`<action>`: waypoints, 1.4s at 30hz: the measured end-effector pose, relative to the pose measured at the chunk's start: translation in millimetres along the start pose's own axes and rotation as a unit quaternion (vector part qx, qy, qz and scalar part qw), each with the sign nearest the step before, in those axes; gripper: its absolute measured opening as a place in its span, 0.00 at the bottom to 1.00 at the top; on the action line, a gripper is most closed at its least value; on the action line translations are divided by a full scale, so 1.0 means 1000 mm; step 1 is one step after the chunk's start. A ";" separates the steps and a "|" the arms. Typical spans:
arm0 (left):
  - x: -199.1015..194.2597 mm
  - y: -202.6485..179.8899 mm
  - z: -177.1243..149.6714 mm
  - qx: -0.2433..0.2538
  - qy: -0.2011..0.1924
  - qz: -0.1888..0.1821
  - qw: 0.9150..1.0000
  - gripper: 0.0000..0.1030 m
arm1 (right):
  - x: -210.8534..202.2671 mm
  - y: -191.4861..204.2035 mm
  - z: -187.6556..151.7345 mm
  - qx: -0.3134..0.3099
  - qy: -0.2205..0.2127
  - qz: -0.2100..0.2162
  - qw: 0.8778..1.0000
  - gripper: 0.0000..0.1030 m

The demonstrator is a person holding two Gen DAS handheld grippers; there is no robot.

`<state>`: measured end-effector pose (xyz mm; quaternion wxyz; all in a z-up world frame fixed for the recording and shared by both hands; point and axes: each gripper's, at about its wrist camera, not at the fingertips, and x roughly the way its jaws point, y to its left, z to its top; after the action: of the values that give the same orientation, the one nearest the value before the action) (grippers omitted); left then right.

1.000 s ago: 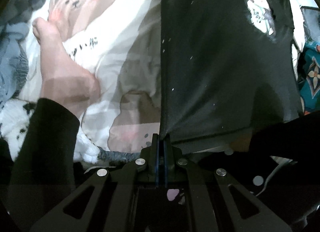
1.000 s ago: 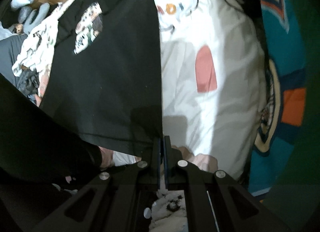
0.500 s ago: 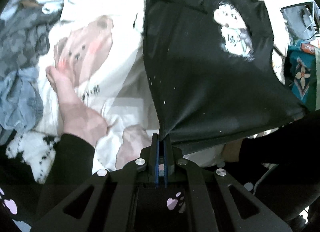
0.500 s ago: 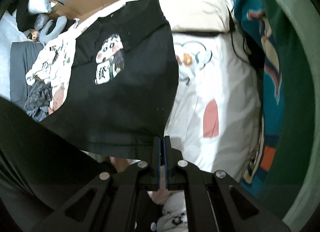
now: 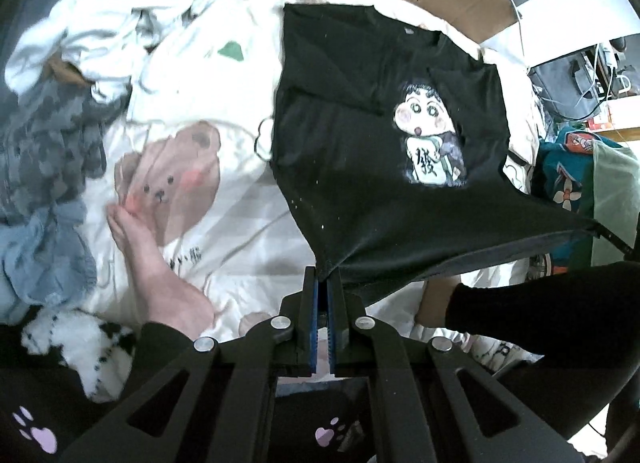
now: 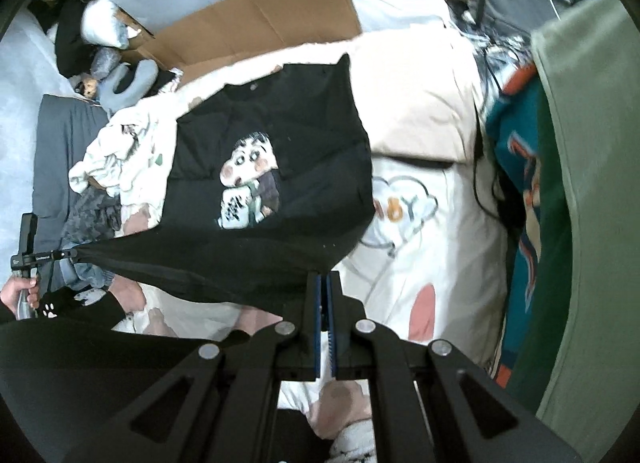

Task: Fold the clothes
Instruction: 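Lift the hem with both grippers and carry it over toward the collar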

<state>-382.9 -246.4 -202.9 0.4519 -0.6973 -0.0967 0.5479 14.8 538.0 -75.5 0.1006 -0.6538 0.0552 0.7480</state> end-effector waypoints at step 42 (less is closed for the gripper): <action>0.069 0.044 0.255 -0.036 -0.012 0.017 0.999 0.03 | 0.106 -0.015 0.206 -0.010 -0.017 0.006 1.000 0.02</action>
<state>-589.8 -94.3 -279.9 0.4155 -0.7080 -0.1099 0.5603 -194.3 604.5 -150.7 0.0909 -0.6418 0.0499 0.7598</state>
